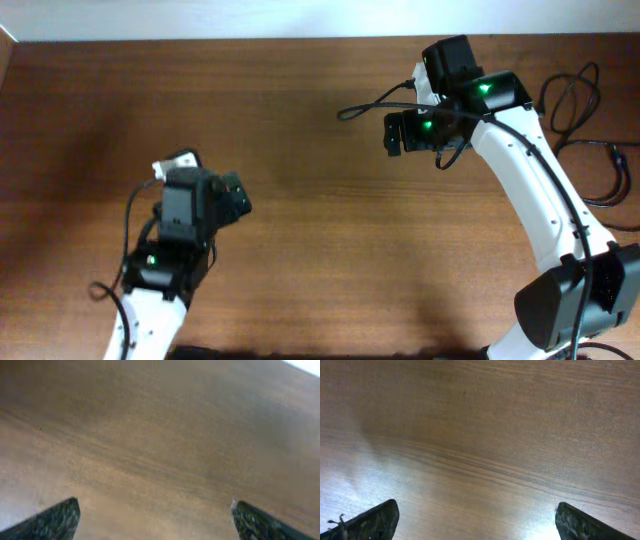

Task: Untangle cables

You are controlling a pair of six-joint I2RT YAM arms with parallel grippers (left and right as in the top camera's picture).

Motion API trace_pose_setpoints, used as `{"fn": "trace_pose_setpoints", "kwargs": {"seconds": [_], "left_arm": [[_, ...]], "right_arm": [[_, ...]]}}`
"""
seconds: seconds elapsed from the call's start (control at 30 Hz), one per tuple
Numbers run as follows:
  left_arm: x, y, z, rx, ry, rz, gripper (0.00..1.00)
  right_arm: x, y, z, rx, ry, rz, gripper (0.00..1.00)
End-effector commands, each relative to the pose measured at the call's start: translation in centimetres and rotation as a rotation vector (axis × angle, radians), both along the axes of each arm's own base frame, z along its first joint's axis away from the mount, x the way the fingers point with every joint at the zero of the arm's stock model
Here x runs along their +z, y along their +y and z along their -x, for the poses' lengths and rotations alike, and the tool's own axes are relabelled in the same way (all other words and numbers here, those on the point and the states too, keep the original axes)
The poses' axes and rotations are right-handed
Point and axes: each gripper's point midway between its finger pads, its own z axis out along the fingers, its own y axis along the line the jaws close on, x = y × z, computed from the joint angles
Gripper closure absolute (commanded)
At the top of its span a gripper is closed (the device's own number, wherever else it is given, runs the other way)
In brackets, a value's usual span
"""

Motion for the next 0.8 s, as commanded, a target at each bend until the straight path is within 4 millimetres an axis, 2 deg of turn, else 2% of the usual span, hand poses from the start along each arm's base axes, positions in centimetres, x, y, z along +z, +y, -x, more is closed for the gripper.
{"fn": "trace_pose_setpoints", "kwargs": {"seconds": [0.0,0.07,0.17,0.3,0.4,0.47,0.57,0.77], "left_arm": [[-1.3,-1.4,1.3,-0.125,-0.172,0.030,0.01],[-0.9,-2.4,1.7,-0.231,-0.321,0.003,0.01],[-0.4,-2.3,2.8,-0.246,-0.518,-0.013,0.01],[-0.3,-3.1,4.1,-0.370,-0.726,-0.143,0.01],[-0.8,-3.0,4.8,-0.415,-0.708,-0.216,0.01],[-2.9,-2.5,5.5,-0.429,-0.623,-0.262,0.01],[-1.0,-1.8,5.8,-0.398,-0.703,-0.302,0.01],[-1.0,-1.7,5.8,-0.395,-0.700,-0.303,0.01]], "right_arm": [[1.0,0.1,0.2,0.004,-0.030,0.004,0.01],[1.0,0.1,0.2,0.004,-0.030,0.004,0.01],[1.0,0.1,0.2,0.004,-0.030,0.004,0.01],[1.0,0.1,0.2,0.004,-0.030,0.004,0.01],[1.0,0.1,0.2,0.004,-0.030,0.004,0.01],[1.0,0.1,0.2,0.004,-0.030,0.004,0.01],[1.0,0.1,0.2,0.004,-0.030,0.004,0.01],[1.0,0.1,0.2,0.004,-0.030,0.004,0.01]]}}
